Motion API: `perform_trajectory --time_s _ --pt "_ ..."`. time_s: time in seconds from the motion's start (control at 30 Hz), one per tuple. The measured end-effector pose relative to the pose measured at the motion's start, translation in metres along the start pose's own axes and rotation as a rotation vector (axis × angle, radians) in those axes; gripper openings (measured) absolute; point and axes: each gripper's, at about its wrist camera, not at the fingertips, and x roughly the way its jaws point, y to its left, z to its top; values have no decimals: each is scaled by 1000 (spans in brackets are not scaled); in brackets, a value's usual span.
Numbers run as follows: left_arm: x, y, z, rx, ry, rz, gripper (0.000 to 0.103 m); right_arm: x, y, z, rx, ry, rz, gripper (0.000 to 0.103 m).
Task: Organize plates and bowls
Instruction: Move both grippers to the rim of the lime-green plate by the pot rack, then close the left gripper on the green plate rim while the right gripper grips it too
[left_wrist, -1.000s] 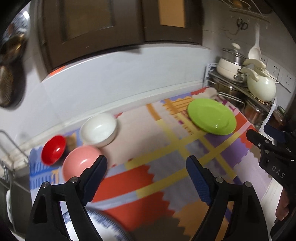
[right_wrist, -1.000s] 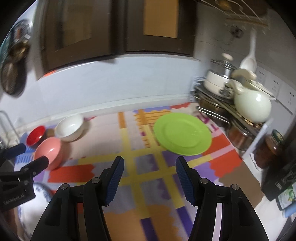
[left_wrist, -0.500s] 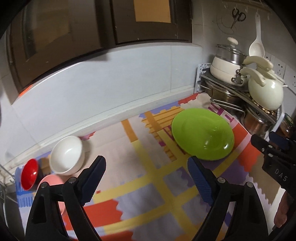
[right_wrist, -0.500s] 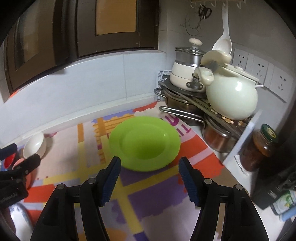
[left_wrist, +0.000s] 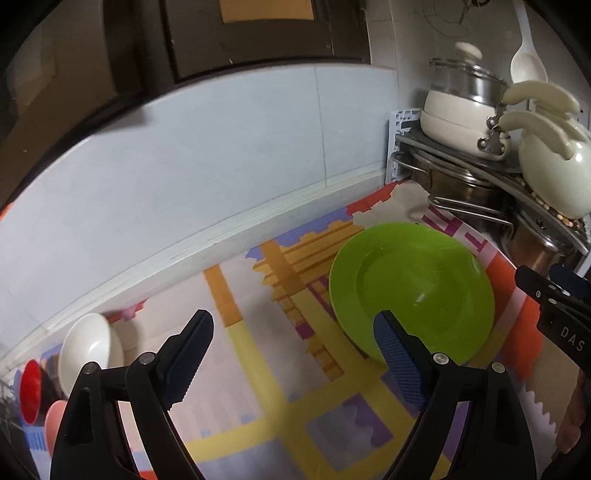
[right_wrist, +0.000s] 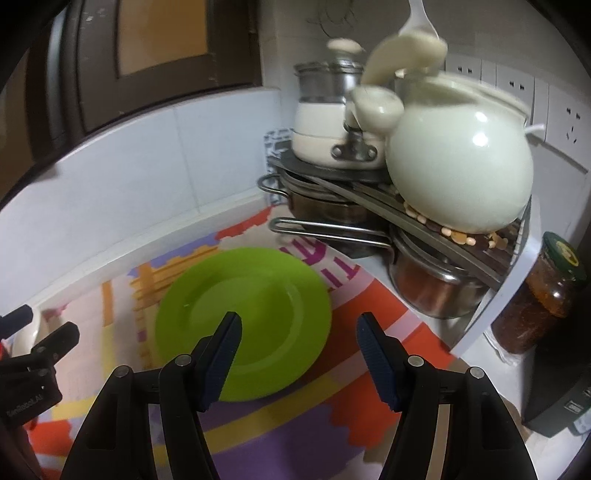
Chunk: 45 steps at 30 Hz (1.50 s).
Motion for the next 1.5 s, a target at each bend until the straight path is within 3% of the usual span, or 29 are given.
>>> perform_trajectory --time_s 0.13,0.5,0.83,1.3,1.5 --pt "31 -4 0 3 53 -15 82 29 -7 0 29 38 -8 65" --pt "95 -20 -7 -39 136 -95 76 91 -20 -10 61 135 -15 62" --pt "117 -26 -7 -59 168 -135 70 121 -25 -11 86 184 20 50" --pt "134 -33 -6 -83 200 -214 42 134 -24 -9 82 205 43 41" --pt "132 -34 -5 -93 202 -205 39 133 -26 -8 88 212 50 39"
